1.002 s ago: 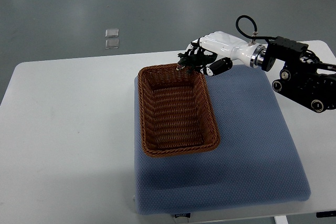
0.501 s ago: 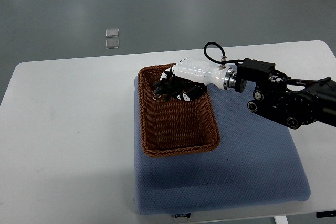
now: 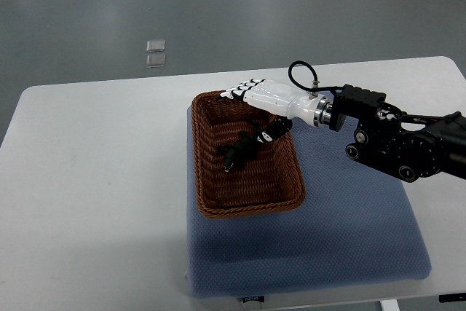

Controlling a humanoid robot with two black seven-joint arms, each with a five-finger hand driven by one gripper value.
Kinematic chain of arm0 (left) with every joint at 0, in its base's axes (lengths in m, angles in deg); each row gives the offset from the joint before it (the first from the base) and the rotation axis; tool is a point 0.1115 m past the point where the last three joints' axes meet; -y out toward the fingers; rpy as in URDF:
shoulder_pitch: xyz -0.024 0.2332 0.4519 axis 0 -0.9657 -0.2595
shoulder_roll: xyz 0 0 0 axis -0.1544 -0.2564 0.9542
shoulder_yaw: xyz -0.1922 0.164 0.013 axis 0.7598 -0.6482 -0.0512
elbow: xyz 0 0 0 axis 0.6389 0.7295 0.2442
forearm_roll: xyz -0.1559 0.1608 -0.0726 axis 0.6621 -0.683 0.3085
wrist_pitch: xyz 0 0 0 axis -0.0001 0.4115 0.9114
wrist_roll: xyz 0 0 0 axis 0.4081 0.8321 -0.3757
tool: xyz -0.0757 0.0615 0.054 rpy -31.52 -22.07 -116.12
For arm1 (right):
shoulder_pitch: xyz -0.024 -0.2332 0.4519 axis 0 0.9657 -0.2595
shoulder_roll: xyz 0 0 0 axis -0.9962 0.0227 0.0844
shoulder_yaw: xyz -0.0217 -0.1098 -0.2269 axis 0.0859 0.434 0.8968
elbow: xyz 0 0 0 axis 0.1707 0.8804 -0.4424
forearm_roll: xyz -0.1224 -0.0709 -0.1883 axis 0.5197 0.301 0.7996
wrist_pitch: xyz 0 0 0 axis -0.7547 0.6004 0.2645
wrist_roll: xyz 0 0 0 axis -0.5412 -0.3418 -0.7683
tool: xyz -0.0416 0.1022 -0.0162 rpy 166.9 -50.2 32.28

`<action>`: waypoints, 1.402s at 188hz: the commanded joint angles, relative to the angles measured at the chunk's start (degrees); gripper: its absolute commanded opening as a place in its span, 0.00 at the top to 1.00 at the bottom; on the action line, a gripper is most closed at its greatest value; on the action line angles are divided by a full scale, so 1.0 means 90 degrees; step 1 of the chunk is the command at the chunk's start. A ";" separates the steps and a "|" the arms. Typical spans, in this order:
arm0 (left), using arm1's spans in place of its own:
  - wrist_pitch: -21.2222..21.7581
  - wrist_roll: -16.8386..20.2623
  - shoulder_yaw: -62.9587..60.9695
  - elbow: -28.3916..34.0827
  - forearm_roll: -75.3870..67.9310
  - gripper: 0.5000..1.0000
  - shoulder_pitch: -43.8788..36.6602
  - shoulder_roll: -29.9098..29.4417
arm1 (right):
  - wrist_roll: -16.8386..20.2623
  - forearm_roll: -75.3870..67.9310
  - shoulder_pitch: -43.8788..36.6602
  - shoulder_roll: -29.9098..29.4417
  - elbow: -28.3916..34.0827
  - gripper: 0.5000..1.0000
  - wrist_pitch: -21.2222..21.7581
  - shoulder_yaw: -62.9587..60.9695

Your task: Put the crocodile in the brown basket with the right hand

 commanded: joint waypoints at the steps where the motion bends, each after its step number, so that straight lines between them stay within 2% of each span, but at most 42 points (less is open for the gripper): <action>1: 0.0000 0.0000 0.0000 -0.0001 -0.0001 0.00 0.0000 0.0000 | 0.0010 -0.0085 0.0006 0.0071 -0.0017 0.17 -0.0010 -0.0114; 39: 0.0000 0.0000 0.0000 -0.0001 -0.0001 0.00 0.0000 0.0000 | 0.0059 -0.0915 0.0309 0.0276 -0.0075 0.17 0.0097 -0.1100; 65: 0.0000 0.0000 0.0000 -0.0001 -0.0001 0.00 0.0000 0.0000 | 0.0098 -0.1941 0.0670 0.0276 -0.0163 0.17 0.0468 -0.1891; 128: 0.0000 0.0000 0.0000 -0.0001 -0.0001 0.00 0.0000 0.0000 | 0.0703 -0.4499 0.1324 0.0179 -0.0700 0.17 0.0712 -0.3707; 154: 0.0000 0.0000 0.0000 -0.0001 -0.0001 0.00 0.0000 0.0000 | 0.0830 -0.4616 0.1578 0.0140 -0.0944 0.17 0.1113 -0.4391; 221: 0.0000 0.0000 0.0000 -0.0001 -0.0001 0.00 0.0000 0.0000 | 0.1553 -0.4597 0.2310 -0.0007 -0.0964 0.17 0.2226 -0.6490; 240: 0.0000 0.0000 0.0000 -0.0001 -0.0001 0.00 0.0000 0.0000 | 0.1729 -0.4587 0.2379 -0.0202 -0.0964 0.17 0.2353 -0.6852; 263: 0.0000 0.0000 0.0000 -0.0001 -0.0001 0.00 0.0000 0.0000 | 0.1738 -0.4626 0.2564 -0.0241 -0.0954 0.17 0.2304 -0.7047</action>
